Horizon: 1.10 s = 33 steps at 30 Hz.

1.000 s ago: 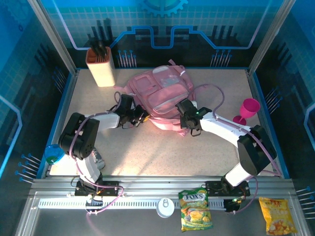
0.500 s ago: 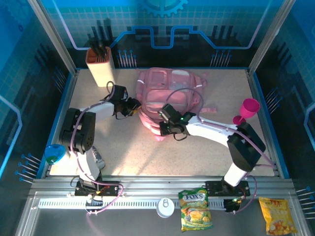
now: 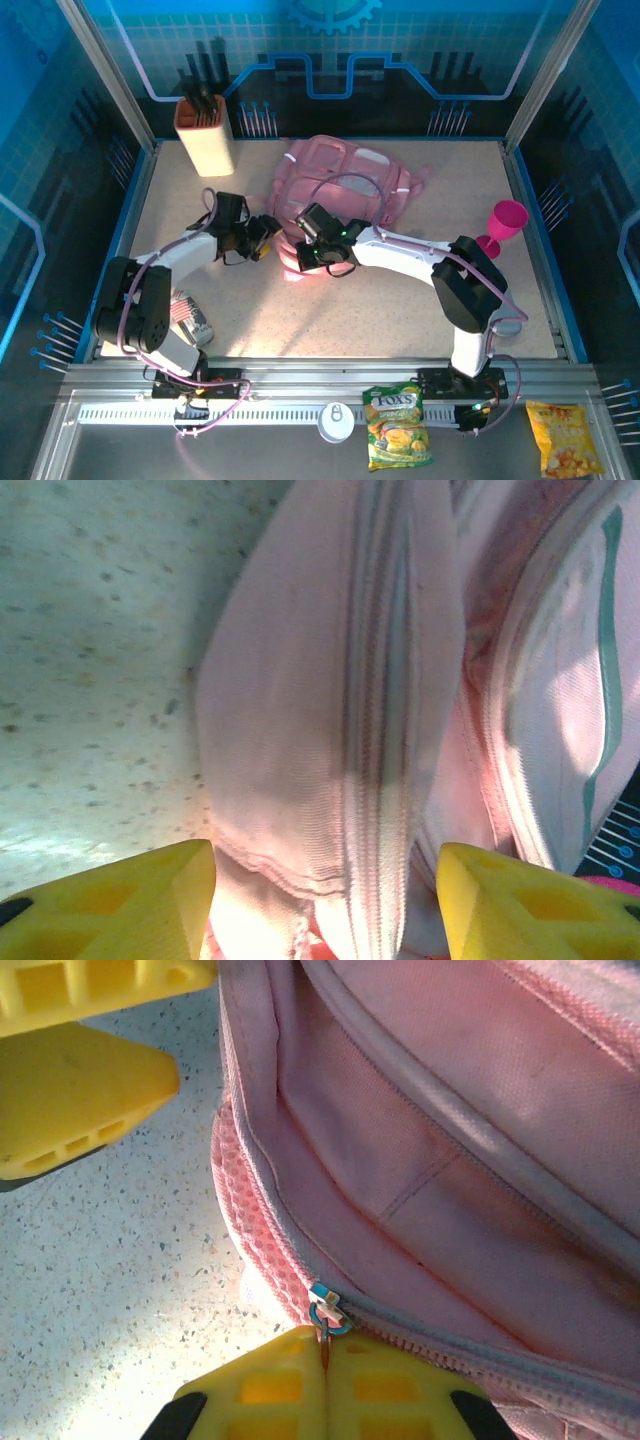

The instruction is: Pack the student bag

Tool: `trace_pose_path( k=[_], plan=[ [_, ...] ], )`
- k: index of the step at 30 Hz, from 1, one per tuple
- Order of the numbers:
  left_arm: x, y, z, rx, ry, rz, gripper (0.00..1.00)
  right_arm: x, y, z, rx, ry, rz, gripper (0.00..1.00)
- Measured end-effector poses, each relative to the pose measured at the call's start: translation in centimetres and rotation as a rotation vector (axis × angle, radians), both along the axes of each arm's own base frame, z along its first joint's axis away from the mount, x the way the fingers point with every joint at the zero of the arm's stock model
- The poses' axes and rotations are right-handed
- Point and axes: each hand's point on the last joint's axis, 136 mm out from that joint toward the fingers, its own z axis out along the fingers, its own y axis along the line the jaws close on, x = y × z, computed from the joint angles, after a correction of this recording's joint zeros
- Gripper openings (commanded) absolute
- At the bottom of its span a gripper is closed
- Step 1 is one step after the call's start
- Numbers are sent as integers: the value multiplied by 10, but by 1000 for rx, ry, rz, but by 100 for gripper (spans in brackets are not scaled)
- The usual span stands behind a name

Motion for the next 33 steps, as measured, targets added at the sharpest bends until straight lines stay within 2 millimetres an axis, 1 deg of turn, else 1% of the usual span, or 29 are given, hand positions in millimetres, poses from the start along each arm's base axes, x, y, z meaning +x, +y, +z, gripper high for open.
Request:
trace_pose_path(
  k=[3, 5, 10, 13, 17, 20, 23, 26, 30, 33],
  plan=[
    [2, -9, -10, -4, 24, -21, 57, -3, 1, -1, 0, 10, 14, 0],
    [4, -13, -18, -2, 43, -32, 51, -5, 1, -1, 4, 17, 23, 0],
    [9, -19, -30, -3, 75, -44, 25, -10, 6, 0, 27, 41, 48, 0],
    [7, -21, -33, -5, 86, -44, 13, -11, 7, 0, 31, 46, 50, 0],
    [7, -23, -32, -11, 92, -42, 1, -11, 3, -2, 13, 63, 24, 0],
    [7, -23, -32, -12, 94, -38, 0, -9, 2, -1, -10, 70, -3, 0],
    [6, -23, -32, -5, 90, -41, 0, -10, -6, -3, -49, 70, -41, 0],
    [5, -23, -30, 2, 87, -41, 0, -13, -20, -4, -98, 63, -86, 0],
    [5, -23, -28, 2, 83, -43, 0, -18, -50, 1, -159, 40, -167, 0],
    [4, -24, -27, 0, 82, -46, 0, -18, -65, 1, -181, 31, -213, 0]
  ],
)
